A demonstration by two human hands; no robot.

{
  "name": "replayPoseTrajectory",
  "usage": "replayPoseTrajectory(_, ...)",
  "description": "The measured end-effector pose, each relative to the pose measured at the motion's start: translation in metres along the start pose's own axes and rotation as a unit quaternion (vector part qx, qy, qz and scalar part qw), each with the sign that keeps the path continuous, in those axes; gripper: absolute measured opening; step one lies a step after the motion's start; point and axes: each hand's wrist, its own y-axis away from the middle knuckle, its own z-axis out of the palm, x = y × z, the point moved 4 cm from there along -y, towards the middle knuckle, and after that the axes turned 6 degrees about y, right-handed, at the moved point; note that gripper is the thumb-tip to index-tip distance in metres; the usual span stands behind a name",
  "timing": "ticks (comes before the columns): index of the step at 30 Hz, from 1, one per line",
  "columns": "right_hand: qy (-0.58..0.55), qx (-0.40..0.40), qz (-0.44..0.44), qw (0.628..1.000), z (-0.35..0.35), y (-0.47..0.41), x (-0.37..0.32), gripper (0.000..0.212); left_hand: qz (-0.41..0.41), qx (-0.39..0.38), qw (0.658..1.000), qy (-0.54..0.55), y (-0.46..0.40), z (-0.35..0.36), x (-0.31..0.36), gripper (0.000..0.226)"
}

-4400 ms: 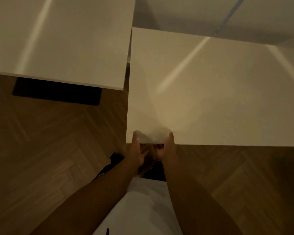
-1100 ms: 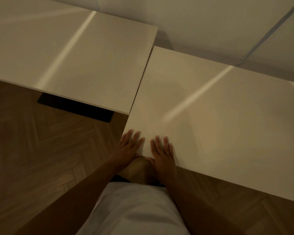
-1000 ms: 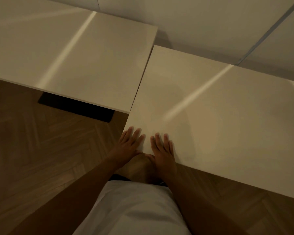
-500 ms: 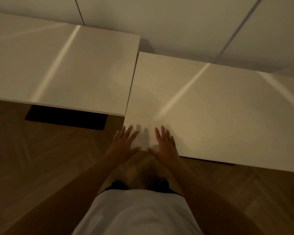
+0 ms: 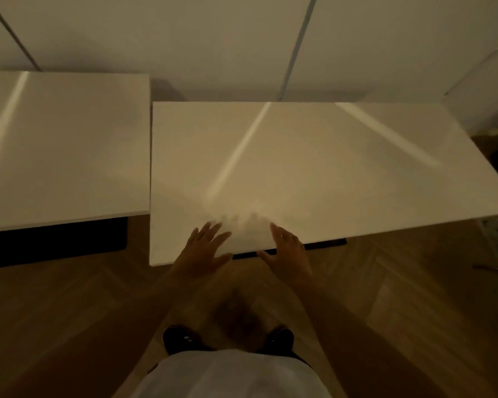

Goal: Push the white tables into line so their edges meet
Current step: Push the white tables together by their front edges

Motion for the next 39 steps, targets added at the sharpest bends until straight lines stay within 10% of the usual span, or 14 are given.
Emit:
replayPoseTrajectory(17,-0.013,0.023,0.080,0.996,-0.086,0.033,0.292,0.093,0.046,0.037,0.998,-0.023,-0.146,0.104,0.254,0.072)
replayPoseTrajectory(39,0.066,-0.044,0.005,0.997,-0.124,-0.065,0.422,0.114,0.019,0.023,0.999,-0.028,-0.293,0.152,0.319,0.082)
